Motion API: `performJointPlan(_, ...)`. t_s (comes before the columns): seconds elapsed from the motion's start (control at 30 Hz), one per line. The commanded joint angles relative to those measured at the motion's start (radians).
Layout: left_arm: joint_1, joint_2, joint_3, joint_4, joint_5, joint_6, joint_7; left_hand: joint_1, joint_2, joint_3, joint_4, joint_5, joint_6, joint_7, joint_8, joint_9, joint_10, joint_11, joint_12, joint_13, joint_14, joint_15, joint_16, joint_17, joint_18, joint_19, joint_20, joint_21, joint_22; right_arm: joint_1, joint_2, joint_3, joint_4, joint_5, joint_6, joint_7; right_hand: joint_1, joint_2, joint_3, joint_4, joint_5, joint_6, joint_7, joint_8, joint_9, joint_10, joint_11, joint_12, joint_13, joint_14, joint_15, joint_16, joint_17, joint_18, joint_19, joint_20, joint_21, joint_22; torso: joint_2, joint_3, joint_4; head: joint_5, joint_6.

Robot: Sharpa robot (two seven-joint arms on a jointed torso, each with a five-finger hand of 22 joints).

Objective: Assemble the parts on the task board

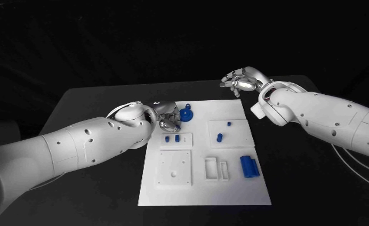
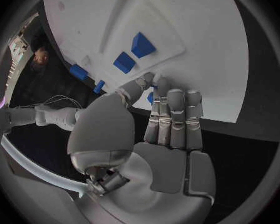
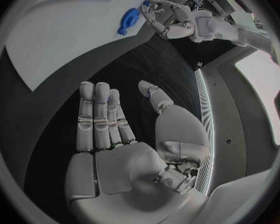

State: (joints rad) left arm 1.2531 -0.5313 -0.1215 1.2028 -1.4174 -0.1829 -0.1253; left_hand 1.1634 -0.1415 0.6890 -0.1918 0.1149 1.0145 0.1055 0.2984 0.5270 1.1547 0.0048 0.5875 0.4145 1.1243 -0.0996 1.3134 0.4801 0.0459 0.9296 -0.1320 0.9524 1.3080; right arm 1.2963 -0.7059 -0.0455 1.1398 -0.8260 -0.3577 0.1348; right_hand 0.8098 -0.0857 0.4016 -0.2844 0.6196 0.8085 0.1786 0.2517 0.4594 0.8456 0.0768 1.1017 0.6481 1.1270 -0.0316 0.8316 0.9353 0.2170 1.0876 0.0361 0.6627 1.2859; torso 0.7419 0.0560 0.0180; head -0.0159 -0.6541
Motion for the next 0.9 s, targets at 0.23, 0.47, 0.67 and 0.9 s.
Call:
performJointPlan(0.23, 0.0, -0.007, 0.001, -0.003, 0.183, -0.114, 0.115, 0.013, 0.04, 0.029, -0.013, -0.012, 0.01, -0.002, 0.007, 0.004, 0.01, -0.002, 0.0, 0.001, 0.007, -0.006, -0.004, -0.003, 0.011, 0.003, -0.068, -0.006, 0.007, -0.001, -0.001, 0.001, -0.001, 0.005, 0.009, 0.006, 0.002, 0.003, -0.004, 0.003, -0.001, 0.0, 0.007, 0.003, -0.002, -0.008, -0.001, 0.005, -0.001, -0.007, 0.002, 0.004, -0.001, 0.045, 0.004, 0.004, -0.003, 0.001, 0.0, 0.0005, -0.0005, 0.0, 0.002)
performJointPlan(0.47, -0.001, -0.014, 0.001, 0.002, 0.274, -0.141, 0.167, 0.009, 0.044, 0.028, -0.011, -0.02, 0.01, -0.002, 0.008, 0.005, 0.01, -0.002, 0.001, 0.0, 0.006, -0.006, -0.005, -0.003, 0.011, 0.0, -0.067, -0.006, 0.008, -0.001, -0.001, 0.001, -0.001, 0.005, 0.01, 0.006, 0.001, 0.003, -0.004, 0.003, -0.001, 0.0, 0.007, 0.003, -0.002, -0.008, -0.001, 0.006, -0.001, -0.007, 0.002, 0.004, -0.001, 0.045, 0.004, 0.004, -0.003, 0.001, 0.0, 0.001, -0.0003, 0.0, 0.005)
performJointPlan(0.67, -0.001, -0.016, 0.001, 0.001, 0.32, -0.139, 0.184, 0.005, 0.048, 0.027, -0.01, -0.024, 0.009, -0.002, 0.007, 0.005, 0.009, -0.001, 0.001, 0.0, 0.004, -0.005, -0.006, -0.003, 0.01, -0.002, -0.067, -0.007, 0.009, -0.001, -0.002, 0.001, -0.001, 0.006, 0.01, 0.006, 0.001, 0.003, -0.004, 0.003, -0.001, 0.0, 0.007, 0.003, -0.002, -0.008, -0.001, 0.006, -0.002, -0.007, 0.002, 0.004, -0.002, 0.045, 0.004, 0.004, -0.003, 0.001, 0.0, 0.0013, -0.0005, 0.0, 0.006)
performJointPlan(0.9, -0.001, -0.019, 0.001, -0.004, 0.352, -0.133, 0.186, 0.003, 0.051, 0.027, -0.011, -0.027, 0.009, -0.002, 0.007, 0.006, 0.007, -0.001, 0.001, 0.0, 0.001, -0.005, -0.007, -0.003, 0.009, -0.005, -0.067, -0.007, 0.011, -0.001, -0.002, 0.001, -0.001, 0.006, 0.01, 0.006, 0.0, 0.003, -0.005, 0.003, -0.001, -0.001, 0.007, 0.003, -0.002, -0.008, -0.001, 0.006, -0.002, -0.007, 0.002, 0.004, -0.002, 0.045, 0.004, 0.003, -0.004, 0.002, 0.0, 0.0012, -0.0005, 0.001, 0.007)
